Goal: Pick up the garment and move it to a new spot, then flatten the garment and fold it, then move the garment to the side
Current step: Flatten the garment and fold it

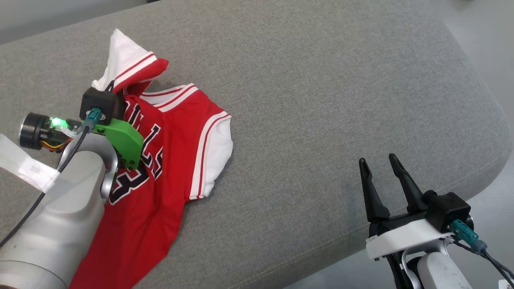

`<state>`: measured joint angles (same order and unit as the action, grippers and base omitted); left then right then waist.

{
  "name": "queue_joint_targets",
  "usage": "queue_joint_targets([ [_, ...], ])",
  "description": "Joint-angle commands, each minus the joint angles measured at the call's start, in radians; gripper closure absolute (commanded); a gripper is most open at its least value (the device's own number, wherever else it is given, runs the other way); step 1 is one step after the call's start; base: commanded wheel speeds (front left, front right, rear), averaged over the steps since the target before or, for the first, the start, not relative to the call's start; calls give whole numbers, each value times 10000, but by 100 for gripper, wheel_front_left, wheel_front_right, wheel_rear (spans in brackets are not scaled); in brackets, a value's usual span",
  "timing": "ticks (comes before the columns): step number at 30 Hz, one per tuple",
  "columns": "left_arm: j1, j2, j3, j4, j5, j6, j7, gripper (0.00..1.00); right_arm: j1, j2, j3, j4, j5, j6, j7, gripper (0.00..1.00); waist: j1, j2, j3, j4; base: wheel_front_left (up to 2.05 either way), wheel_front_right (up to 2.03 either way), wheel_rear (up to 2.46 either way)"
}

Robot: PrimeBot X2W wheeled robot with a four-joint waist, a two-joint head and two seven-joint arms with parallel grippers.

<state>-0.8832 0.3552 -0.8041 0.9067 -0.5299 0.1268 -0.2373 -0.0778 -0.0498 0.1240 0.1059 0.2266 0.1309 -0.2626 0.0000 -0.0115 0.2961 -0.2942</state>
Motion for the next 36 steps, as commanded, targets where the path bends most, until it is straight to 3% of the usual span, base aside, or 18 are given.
queue_joint_targets([
  [1,9,-68,9,242,-143,-66,97,43,-84,-14,5,-16,27,-3,-34,0,0,115,51,-32,0,0,0],
  [2,-30,-134,-25,473,-135,-92,228,0,-97,-13,1,-19,42,-3,-34,0,0,115,65,-32,0,0,0],
  [8,-528,-487,-174,943,6,303,676,0,60,-14,-185,-26,89,-3,-34,0,0,115,0,134,0,0,0],
  [10,-607,-602,-193,740,-73,242,810,0,150,-11,-183,6,106,-3,-34,0,0,115,-68,228,0,0,0],
  [22,236,-1548,-1594,-2403,262,-252,2133,0,134,-14,-153,-8,139,-3,-34,0,0,115,-278,464,0,0,0],
  [30,867,-1179,-2514,-2911,797,66,3173,0,135,-14,-107,-4,276,-3,-34,0,0,115,-322,210,0,0,0],
  [36,1262,-797,-3043,-2850,789,-340,3962,0,225,-14,-196,27,298,-3,-34,0,0,115,-341,212,0,0,0],
])
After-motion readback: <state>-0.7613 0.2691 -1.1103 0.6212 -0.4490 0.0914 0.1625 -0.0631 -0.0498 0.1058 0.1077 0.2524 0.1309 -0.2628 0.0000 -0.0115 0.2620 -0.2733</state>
